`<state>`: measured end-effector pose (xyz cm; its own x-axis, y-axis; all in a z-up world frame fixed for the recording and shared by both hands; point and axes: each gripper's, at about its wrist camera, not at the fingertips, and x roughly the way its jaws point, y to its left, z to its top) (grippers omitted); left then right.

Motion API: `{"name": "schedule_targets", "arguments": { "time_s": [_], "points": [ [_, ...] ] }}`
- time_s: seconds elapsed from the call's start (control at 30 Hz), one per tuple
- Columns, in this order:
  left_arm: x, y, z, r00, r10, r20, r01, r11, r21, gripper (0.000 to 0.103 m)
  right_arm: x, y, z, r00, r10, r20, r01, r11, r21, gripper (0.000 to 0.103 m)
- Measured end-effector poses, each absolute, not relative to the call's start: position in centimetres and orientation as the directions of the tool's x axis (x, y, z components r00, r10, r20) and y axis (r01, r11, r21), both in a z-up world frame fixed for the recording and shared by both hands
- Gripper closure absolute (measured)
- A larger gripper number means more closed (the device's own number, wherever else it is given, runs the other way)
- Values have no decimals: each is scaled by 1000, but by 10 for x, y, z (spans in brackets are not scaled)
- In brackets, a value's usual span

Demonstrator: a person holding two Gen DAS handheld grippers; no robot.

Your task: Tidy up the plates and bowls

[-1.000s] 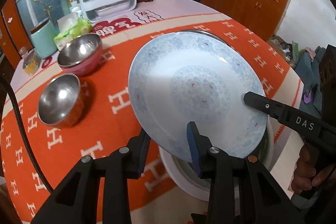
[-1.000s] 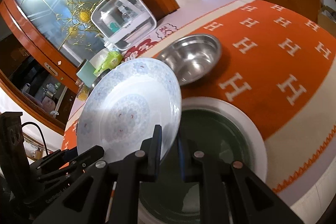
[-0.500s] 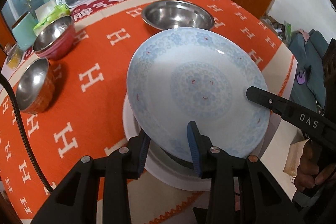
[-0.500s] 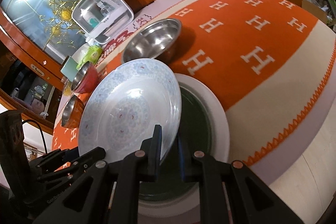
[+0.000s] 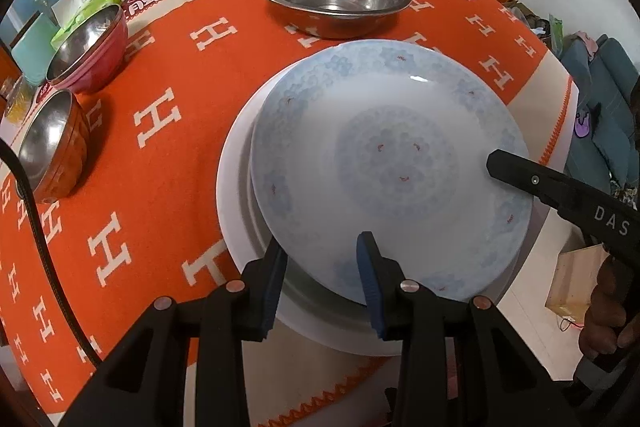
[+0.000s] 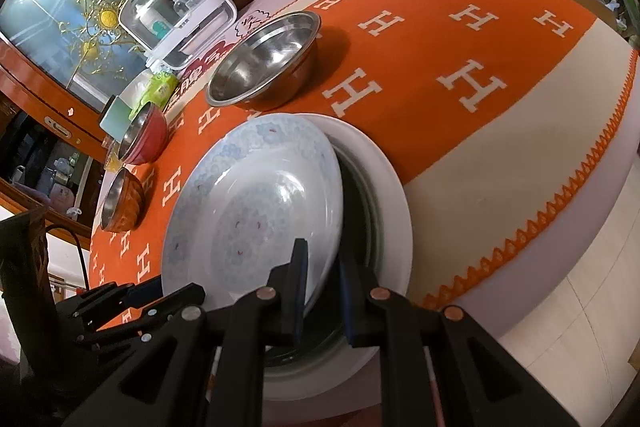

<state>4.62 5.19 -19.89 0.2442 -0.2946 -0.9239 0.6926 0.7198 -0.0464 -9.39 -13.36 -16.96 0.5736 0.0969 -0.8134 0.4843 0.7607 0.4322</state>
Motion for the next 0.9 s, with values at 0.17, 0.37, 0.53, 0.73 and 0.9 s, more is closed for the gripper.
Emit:
{"name": "schedule_targets", "arguments": {
  "time_s": [0.17, 0.37, 0.53, 0.73, 0.9],
  "points": [
    [50, 49, -199, 247, -284, -927, 691, 722, -37, 68, -91, -134, -168, 553, 89, -828, 482, 776, 406, 89],
    [58, 50, -192, 258, -298, -919, 684, 728, -44, 58, -87, -139, -169, 523, 86, -848, 493, 781, 384, 89],
    [67, 51, -187, 253, -306, -918, 664, 745, -66, 53, -83, -143, -166, 512, 86, -855, 482, 795, 368, 89],
    [81, 49, -182, 231, -290, -929, 618, 781, -90, 48, -80, -153, -145, 551, 46, -833, 453, 822, 345, 84],
    [94, 47, -170, 245, -293, -924, 557, 823, -114, 39, -68, -165, -135, 559, 55, -827, 415, 845, 337, 76]
  ]
}}
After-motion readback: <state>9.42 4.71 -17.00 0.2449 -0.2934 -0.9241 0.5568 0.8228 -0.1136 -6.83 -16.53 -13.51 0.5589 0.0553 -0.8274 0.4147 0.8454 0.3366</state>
